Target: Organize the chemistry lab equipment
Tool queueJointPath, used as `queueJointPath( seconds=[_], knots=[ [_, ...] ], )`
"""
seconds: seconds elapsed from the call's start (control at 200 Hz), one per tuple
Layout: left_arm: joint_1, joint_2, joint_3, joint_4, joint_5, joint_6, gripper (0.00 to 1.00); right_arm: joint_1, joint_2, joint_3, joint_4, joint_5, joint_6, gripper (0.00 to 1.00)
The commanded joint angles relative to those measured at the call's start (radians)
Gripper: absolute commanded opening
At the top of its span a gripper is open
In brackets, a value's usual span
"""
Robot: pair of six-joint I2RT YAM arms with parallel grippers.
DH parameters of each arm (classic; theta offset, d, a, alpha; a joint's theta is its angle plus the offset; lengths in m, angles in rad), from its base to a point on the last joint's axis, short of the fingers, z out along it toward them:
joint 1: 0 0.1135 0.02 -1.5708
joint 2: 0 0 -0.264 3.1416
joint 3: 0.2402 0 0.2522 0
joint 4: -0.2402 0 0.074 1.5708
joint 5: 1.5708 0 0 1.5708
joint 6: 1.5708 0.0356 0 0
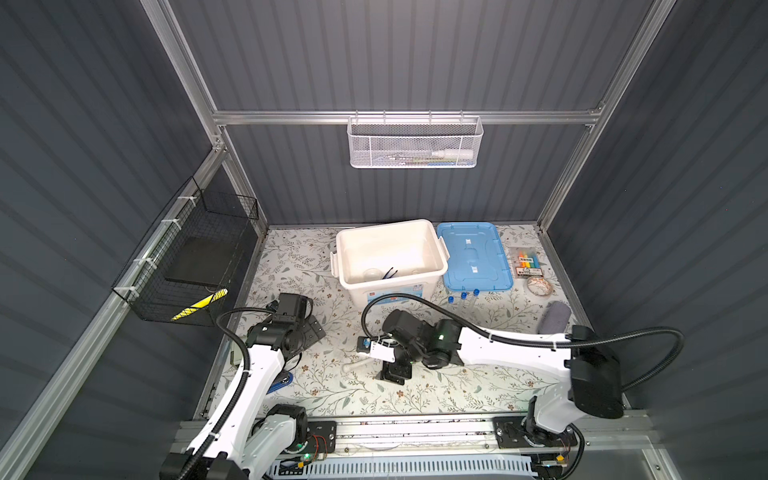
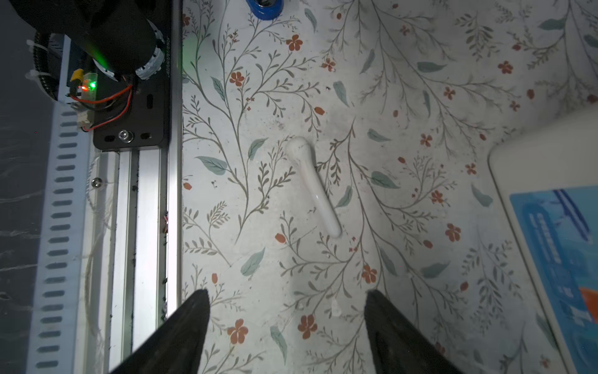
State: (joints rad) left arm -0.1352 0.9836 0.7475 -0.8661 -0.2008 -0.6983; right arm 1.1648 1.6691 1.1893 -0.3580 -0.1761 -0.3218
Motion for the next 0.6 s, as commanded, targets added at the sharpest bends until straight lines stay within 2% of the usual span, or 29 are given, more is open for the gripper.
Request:
queueJointPath(
  seconds=[0.0,0.24,0.425,0.515,0.595],
  knots=[
    [0.033,0.036,0.053,0.032,0.078,0.067,1.0,0.002,0.106,0.089,0.047,-0.046,-0.055,0.74],
    [0.077,0.078,0.062,0.062,0.116,0.088,1.0,0.002,0.274,0.189,0.046,-0.079,-0.096,0.67],
    [0.092,0.085,0.062,0.065,0.142,0.101,1.0,0.003,0.333,0.211,0.05,-0.083,-0.116,0.61],
    [0.094,0.083,0.062,0.066,0.15,0.101,1.0,0.004,0.362,0.225,0.039,-0.053,-0.131,0.6],
    [0.095,0.075,0.07,0.06,0.164,0.095,1.0,0.004,0.388,0.238,0.052,0.018,-0.132,0.56]
  ],
)
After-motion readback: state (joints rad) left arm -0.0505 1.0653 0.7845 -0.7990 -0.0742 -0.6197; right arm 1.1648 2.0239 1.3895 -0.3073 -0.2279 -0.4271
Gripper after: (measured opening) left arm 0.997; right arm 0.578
